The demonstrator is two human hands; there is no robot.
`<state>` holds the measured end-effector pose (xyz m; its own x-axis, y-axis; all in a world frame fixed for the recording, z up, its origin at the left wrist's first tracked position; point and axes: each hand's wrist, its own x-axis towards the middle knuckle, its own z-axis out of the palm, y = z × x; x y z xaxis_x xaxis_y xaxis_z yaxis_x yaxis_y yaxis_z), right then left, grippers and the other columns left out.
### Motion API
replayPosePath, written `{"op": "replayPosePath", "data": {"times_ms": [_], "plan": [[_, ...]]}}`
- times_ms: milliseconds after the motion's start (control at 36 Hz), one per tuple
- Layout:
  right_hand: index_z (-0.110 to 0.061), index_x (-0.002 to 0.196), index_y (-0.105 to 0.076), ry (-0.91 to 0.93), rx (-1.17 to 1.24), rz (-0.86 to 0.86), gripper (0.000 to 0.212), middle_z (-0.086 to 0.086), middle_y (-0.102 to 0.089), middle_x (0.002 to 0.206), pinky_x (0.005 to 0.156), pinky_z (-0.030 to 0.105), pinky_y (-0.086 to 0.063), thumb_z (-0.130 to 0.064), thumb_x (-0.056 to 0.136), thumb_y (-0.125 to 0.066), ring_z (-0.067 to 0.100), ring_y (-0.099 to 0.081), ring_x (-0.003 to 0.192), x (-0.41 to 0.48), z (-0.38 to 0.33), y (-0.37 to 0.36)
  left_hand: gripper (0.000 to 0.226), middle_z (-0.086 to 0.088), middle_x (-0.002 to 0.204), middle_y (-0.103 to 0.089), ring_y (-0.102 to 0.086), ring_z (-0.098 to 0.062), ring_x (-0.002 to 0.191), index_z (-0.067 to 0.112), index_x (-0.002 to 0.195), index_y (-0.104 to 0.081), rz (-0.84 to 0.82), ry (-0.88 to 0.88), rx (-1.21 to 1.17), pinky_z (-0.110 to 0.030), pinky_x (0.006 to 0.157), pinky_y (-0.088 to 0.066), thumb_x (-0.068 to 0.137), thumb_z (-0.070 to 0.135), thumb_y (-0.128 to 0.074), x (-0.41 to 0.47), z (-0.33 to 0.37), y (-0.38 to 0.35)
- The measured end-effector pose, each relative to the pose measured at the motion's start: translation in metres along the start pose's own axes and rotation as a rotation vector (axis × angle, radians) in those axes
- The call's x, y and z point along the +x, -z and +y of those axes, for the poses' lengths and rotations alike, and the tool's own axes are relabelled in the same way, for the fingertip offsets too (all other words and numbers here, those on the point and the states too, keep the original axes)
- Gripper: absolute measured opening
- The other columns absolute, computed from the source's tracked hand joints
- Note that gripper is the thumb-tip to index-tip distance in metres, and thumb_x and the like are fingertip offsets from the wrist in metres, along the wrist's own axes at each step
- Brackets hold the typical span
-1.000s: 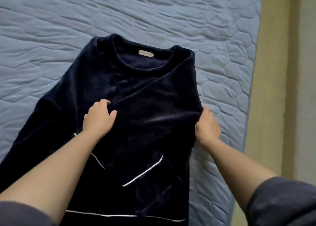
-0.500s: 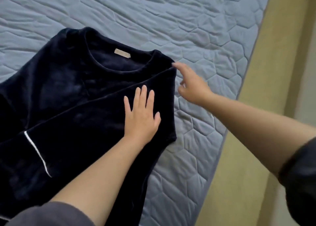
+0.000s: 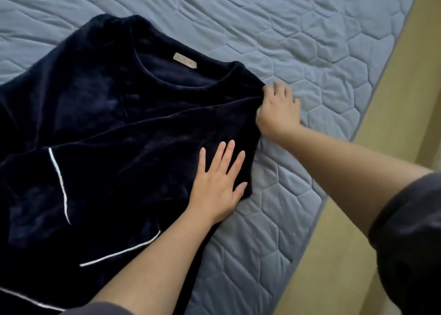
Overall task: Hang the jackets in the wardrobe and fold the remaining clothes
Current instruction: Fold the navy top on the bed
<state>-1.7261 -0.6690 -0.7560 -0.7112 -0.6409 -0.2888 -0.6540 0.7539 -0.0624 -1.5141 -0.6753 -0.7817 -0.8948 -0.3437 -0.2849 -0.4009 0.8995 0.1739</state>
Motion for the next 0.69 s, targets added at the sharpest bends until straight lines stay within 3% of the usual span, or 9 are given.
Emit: {"op": "replayPosePath", "data": {"times_ms": [83,167,250,389,500,583,694], "plan": [[-0.014,0.15,-0.02,0.169,0.033,0.103,0.062,0.008,-0.007,0.161,0.115,0.053,-0.01,-0.027,0.094,-0.041,0.027,-0.005,0.148,-0.032,-0.023,-0.008,0.066,-0.01,0.159,-0.014,-0.011,-0.026,0.147,0.016,0.15,-0.025,0.109,0.115,-0.058,-0.057,0.114,-0.005,0.092,0.046,-0.029,-0.011,-0.024,0.023],[-0.016,0.152,-0.016,0.294,0.081,0.088,0.066,0.005,-0.004,0.161,0.116,0.056,-0.007,-0.035,0.095,-0.042,0.027,-0.001,0.148,-0.061,-0.054,-0.021,0.066,-0.01,0.16,-0.009,-0.007,-0.026,0.148,0.015,0.151,-0.017,0.158,0.288,-0.037,-0.058,0.114,-0.002,0.093,0.044,-0.028,-0.031,-0.07,0.033],[-0.024,0.153,-0.011,0.336,0.111,0.0,0.066,0.003,0.001,0.161,0.114,0.059,-0.005,-0.045,0.096,-0.036,0.03,0.003,0.148,-0.079,-0.087,-0.044,0.065,-0.009,0.16,-0.001,0.001,-0.025,0.148,0.017,0.152,-0.009,0.1,0.396,-0.012,-0.058,0.114,0.002,0.097,0.046,-0.027,-0.048,-0.117,0.031],[-0.039,0.151,-0.004,0.215,0.112,-0.053,0.067,-0.001,0.008,0.161,0.113,0.061,-0.001,-0.056,0.093,-0.032,0.03,0.008,0.147,-0.083,-0.097,-0.087,0.064,-0.006,0.161,-0.002,0.0,-0.024,0.148,0.026,0.152,-0.011,0.055,0.381,0.053,-0.056,0.115,0.003,0.095,0.05,-0.029,-0.068,-0.177,0.008],[-0.037,0.151,-0.012,0.163,0.08,0.015,0.069,0.001,-0.002,0.161,0.113,0.059,-0.004,-0.059,0.088,-0.032,0.028,-0.002,0.148,-0.083,-0.094,-0.101,0.066,-0.013,0.16,-0.008,-0.007,-0.029,0.147,0.022,0.152,-0.018,0.095,0.427,0.076,-0.051,0.117,-0.002,0.094,0.051,-0.027,-0.092,-0.215,-0.008],[-0.035,0.152,-0.012,0.082,0.023,0.034,0.068,0.003,-0.003,0.161,0.115,0.057,-0.005,-0.06,0.09,-0.027,0.027,-0.003,0.148,-0.087,-0.093,-0.099,0.067,-0.009,0.16,-0.002,-0.002,-0.024,0.148,0.022,0.152,-0.01,0.103,0.491,0.073,-0.051,0.116,0.003,0.094,0.052,-0.023,-0.112,-0.229,-0.009],[-0.032,0.153,-0.006,-0.081,-0.08,-0.024,0.066,0.004,-0.001,0.161,0.115,0.059,-0.004,-0.057,0.094,-0.022,0.027,-0.001,0.147,-0.105,-0.095,-0.086,0.068,-0.01,0.16,-0.001,-0.001,-0.027,0.148,0.019,0.152,-0.006,0.095,0.482,0.051,-0.049,0.118,-0.006,0.095,0.049,-0.027,-0.139,-0.24,0.004]]}}
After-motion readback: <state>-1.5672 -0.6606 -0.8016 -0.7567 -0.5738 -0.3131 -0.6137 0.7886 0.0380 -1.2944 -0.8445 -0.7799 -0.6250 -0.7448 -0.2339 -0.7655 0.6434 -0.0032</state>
